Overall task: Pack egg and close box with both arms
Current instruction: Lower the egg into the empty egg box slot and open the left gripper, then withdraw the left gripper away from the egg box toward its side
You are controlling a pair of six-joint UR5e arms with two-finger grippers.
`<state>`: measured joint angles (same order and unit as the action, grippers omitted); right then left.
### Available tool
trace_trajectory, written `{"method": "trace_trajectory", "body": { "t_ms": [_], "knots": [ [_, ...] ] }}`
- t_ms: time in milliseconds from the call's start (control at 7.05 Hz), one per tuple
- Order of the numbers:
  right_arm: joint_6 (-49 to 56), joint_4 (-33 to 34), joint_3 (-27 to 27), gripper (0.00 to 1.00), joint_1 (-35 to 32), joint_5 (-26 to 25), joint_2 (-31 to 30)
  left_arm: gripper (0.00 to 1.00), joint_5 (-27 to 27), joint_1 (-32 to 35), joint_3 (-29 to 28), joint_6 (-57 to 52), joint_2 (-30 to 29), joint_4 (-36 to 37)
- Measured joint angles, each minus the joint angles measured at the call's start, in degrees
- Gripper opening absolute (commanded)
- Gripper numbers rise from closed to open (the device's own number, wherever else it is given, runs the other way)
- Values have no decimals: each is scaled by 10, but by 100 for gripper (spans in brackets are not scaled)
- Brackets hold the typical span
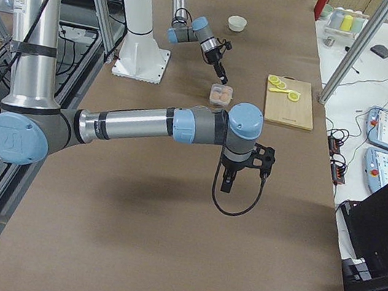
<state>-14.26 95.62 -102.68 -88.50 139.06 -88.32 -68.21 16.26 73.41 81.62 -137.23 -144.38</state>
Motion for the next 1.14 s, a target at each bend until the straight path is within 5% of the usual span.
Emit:
{"method": "trace_trajectory", "body": {
  "t_ms": [710,1135],
  "knots": [
    [-2,0,-2,100,0,20,0,98,-13,32,15,-1,-3,18],
    [-3,0,-2,100,1,53,7,98,-174,133,96,-8,23,166]
  ]
}}
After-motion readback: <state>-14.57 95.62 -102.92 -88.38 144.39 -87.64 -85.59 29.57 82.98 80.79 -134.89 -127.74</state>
